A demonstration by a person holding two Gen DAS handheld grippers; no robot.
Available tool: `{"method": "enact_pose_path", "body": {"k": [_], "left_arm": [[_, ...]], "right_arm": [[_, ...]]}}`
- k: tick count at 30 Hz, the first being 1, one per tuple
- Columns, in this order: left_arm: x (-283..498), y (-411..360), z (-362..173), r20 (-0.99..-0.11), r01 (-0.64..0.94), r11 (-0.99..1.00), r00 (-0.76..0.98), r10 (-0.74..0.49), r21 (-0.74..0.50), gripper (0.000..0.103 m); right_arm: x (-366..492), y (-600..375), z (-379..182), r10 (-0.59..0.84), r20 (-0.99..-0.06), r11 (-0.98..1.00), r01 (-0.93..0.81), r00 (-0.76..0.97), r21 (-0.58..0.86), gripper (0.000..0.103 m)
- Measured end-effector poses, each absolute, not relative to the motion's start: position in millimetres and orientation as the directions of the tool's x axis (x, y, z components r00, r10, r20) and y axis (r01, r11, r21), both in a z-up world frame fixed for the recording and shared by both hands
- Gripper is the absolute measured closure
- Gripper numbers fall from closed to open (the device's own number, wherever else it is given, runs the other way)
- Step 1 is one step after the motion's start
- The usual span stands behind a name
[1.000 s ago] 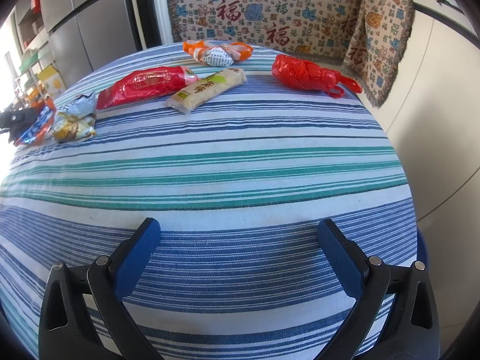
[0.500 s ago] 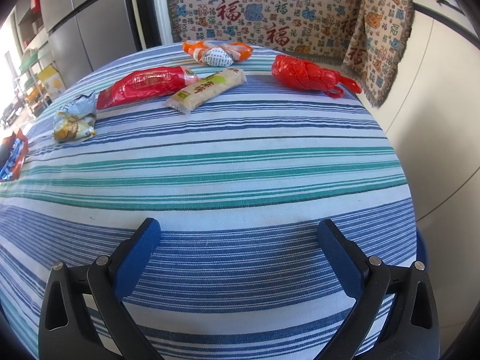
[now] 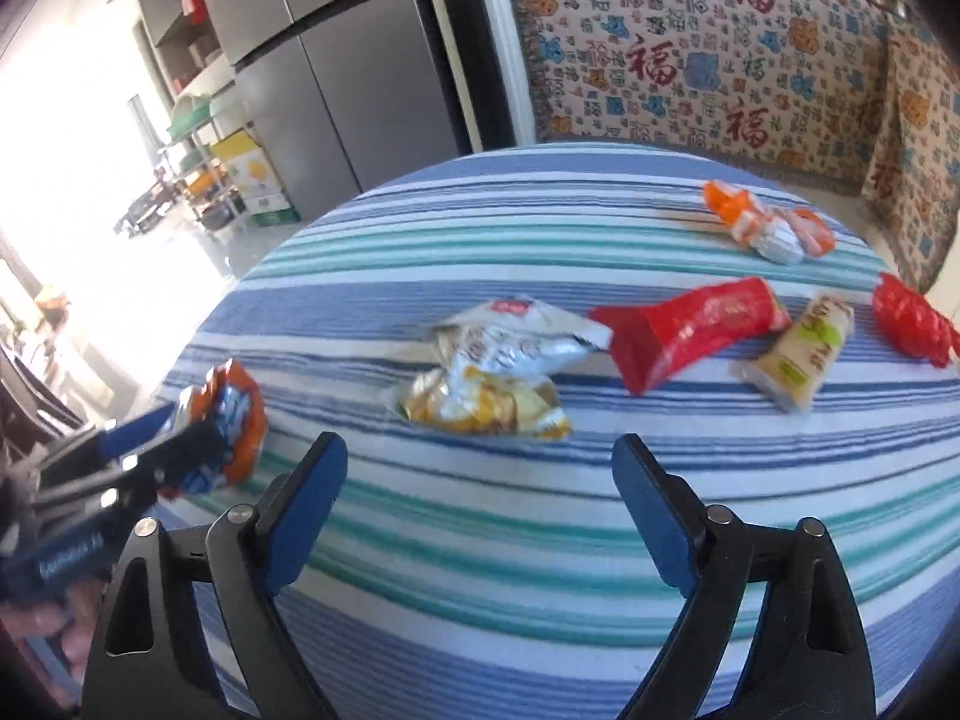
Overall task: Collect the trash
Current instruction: 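Grasp the white snack bag with the right tool while the left tool holds the can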
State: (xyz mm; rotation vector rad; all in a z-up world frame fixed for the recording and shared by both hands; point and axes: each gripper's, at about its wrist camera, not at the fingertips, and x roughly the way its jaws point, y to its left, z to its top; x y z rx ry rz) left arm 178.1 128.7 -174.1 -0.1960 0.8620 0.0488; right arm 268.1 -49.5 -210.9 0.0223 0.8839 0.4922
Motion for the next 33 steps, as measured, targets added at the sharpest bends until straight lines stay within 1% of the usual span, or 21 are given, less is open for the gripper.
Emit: {"method": "enact_pose_path", "body": {"k": [3,4,5,6,7,8,9,10,11,14,18,20,23,27,29,30,32,33], "left_arm": [[176.3,131.2,-173.3,-0.755,-0.120,0.981,0.654,-0.039,-0.155,0.051],[175.6,132.5,-173.1,-0.755,-0.122,0.980,0.655,-0.041,-0.159,0.051],[175.7,133.8,-172.7,-0.754,-0.122,0.978,0.656,-0.047,-0.167,0.051],[175.9,135.4,-172.2,-0.752,-0.121,0.976,0.656,-0.056,-0.178,0.051],[175.8,136.3,-171.6,-0.751,-0.121,0.975,0.657,-0.064,-0.189,0.051],[176.1,136.8,-171.2,-0.750,-0.120,0.973,0.657,-0.071,-0.198,0.051],[176.2,137.3,-170.9,-0.749,-0.118,0.972,0.658,-0.078,-0.205,0.051],[176.5,137.1,-170.2,-0.748,-0.114,0.971,0.658,-0.084,-0.210,0.051],[176.4,136.1,-169.6,-0.747,-0.109,0.971,0.659,-0.089,-0.212,0.051],[175.9,130.5,-168.3,-0.745,-0.087,0.974,0.660,-0.099,-0.207,0.051],[174.6,113.9,-168.1,-0.745,-0.039,0.981,0.656,-0.120,-0.192,0.051],[175.0,102.7,-169.3,-0.748,-0.006,0.981,0.649,-0.143,-0.193,0.051],[174.8,84.2,-173.3,-0.755,0.049,0.979,0.629,-0.185,-0.200,0.051],[174.2,59.8,-173.4,-0.754,0.103,0.982,0.628,-0.189,-0.161,0.051],[174.3,55.1,-173.6,-0.753,0.114,0.980,0.627,-0.200,-0.165,0.051],[175.0,52.8,-173.6,-0.753,0.118,0.979,0.626,-0.203,-0.166,0.051],[176.3,50.9,-174.0,-0.754,0.120,0.979,0.625,-0.203,-0.164,0.051],[177.1,50.1,-173.8,-0.753,0.122,0.979,0.625,-0.204,-0.164,0.051]], "right_arm": [[285.6,-34.1,-217.2,0.376,-0.764,0.908,-0.375,0.524,0.190,0.019],[289.3,-31.0,-220.1,0.358,-0.771,0.914,-0.367,0.526,0.173,0.029],[291.7,-27.9,-222.3,0.334,-0.781,0.922,-0.357,0.528,0.153,0.054],[292.3,-29.0,-224.2,0.316,-0.788,0.927,-0.349,0.528,0.138,0.071],[289.2,-31.2,-223.7,0.314,-0.785,0.928,-0.345,0.534,0.137,0.083],[283.5,-34.3,-221.1,0.324,-0.776,0.926,-0.348,0.541,0.144,0.088],[277.6,-38.1,-217.7,0.336,-0.769,0.923,-0.355,0.544,0.152,0.090],[270.5,-43.8,-214.0,0.355,-0.761,0.916,-0.364,0.544,0.167,0.094],[263.6,-48.8,-209.7,0.370,-0.754,0.910,-0.375,0.543,0.176,0.096],[239.6,-66.6,-196.0,0.403,-0.732,0.894,-0.407,0.549,0.187,0.096],[210.2,-92.8,-183.0,0.410,-0.720,0.888,-0.424,0.561,0.176,0.097],[200.5,-107.6,-182.5,0.404,-0.726,0.891,-0.418,0.556,0.176,0.100],[191.8,-126.7,-188.0,0.400,-0.755,0.888,-0.424,0.520,0.179,0.098],[178.0,-140.2,-193.7,0.358,-0.796,0.888,-0.440,0.487,0.130,0.090],[175.2,-141.3,-197.9,0.347,-0.814,0.882,-0.456,0.465,0.116,0.074],[174.1,-140.1,-199.1,0.344,-0.818,0.879,-0.464,0.462,0.108,0.071],[175.1,-135.0,-201.8,0.328,-0.824,0.875,-0.478,0.461,0.081,0.060],[175.2,-131.5,-202.6,0.327,-0.824,0.873,-0.482,0.463,0.076,0.060]]}}
